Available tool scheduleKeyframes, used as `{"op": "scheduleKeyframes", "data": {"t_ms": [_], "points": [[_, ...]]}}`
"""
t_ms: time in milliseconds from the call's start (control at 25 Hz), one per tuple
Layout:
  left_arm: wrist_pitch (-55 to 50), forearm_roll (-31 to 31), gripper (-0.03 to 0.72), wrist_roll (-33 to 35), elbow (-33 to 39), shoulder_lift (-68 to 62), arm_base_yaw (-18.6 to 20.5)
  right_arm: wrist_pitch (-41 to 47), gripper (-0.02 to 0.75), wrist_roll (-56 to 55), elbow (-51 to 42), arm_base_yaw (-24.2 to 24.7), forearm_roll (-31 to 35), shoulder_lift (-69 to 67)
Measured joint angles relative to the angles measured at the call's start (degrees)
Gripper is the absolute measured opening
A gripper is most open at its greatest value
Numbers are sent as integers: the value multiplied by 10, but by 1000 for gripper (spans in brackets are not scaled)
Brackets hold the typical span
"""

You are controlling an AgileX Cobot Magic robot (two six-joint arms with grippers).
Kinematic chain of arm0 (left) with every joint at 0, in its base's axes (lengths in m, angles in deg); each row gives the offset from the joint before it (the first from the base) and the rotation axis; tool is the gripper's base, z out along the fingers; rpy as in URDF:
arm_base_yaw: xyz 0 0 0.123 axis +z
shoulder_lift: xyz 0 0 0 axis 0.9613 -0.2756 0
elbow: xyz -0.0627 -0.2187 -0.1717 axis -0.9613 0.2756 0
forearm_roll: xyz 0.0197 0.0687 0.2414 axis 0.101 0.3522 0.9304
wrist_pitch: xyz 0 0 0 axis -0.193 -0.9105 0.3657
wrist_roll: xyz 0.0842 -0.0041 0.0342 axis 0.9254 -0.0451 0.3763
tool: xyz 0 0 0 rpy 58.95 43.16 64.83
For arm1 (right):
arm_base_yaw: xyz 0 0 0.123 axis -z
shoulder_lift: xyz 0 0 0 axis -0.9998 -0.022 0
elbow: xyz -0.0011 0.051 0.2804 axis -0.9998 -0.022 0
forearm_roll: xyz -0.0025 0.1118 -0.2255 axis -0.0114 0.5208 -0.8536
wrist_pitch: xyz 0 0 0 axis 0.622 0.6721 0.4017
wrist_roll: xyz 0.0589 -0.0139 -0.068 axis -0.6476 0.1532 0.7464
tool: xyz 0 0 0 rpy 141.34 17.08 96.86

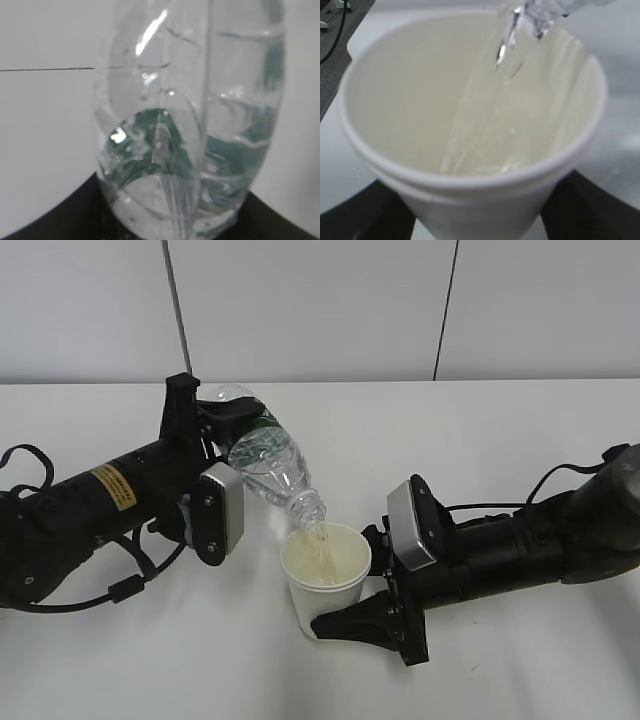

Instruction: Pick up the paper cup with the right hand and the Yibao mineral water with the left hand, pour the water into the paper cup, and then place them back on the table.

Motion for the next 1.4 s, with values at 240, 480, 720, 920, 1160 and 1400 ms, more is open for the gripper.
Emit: {"op": "scheduleKeyframes", "data": {"t_ms": [240, 480, 720, 920, 1160, 1400], "points": [[2, 0, 375, 1, 0, 0, 0, 0, 523, 0, 0, 0, 0, 0], [3, 0, 375, 1, 0, 0, 0, 0, 523, 0, 0, 0, 0, 0], [4, 0, 375, 8, 0, 0, 0, 0, 523, 0, 0, 0, 0, 0], [4, 0, 375, 13, 0, 0, 0, 0, 523, 0, 0, 0, 0, 0], [4, 0, 375, 13, 0, 0, 0, 1, 523, 0, 0, 0, 0, 0], [4, 0, 375, -34, 0, 0, 0, 1, 523, 1, 0, 0, 22, 0]]}}
